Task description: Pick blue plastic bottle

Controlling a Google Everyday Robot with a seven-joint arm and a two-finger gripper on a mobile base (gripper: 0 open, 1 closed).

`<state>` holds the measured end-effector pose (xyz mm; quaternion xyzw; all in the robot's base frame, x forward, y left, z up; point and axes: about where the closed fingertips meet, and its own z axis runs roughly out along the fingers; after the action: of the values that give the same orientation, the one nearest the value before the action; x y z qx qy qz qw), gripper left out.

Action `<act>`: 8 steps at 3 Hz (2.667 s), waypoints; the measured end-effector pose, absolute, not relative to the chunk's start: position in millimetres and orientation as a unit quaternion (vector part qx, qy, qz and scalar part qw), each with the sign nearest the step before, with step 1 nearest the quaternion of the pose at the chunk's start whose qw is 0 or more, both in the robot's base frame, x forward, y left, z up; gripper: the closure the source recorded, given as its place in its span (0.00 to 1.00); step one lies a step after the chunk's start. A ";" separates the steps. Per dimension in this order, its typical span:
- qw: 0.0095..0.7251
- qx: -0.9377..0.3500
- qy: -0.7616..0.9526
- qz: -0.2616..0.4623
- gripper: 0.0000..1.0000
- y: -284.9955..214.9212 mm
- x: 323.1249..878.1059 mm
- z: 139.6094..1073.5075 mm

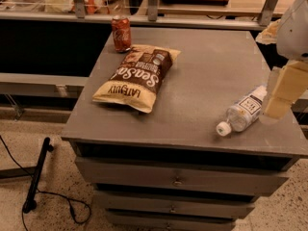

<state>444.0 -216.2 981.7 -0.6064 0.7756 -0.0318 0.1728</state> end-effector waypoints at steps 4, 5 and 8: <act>0.072 -0.766 0.638 -0.030 0.00 -240.0 521.9 926.6; 0.062 -0.789 0.610 -0.033 0.00 -252.0 532.6 907.2; 0.037 -0.863 0.503 0.016 0.00 -283.5 527.9 862.3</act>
Offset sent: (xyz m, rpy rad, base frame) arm 0.0650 -0.0360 -0.0238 -0.1299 0.1644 0.2584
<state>527.9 -283.5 862.3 -0.8633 0.5031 0.0159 0.0373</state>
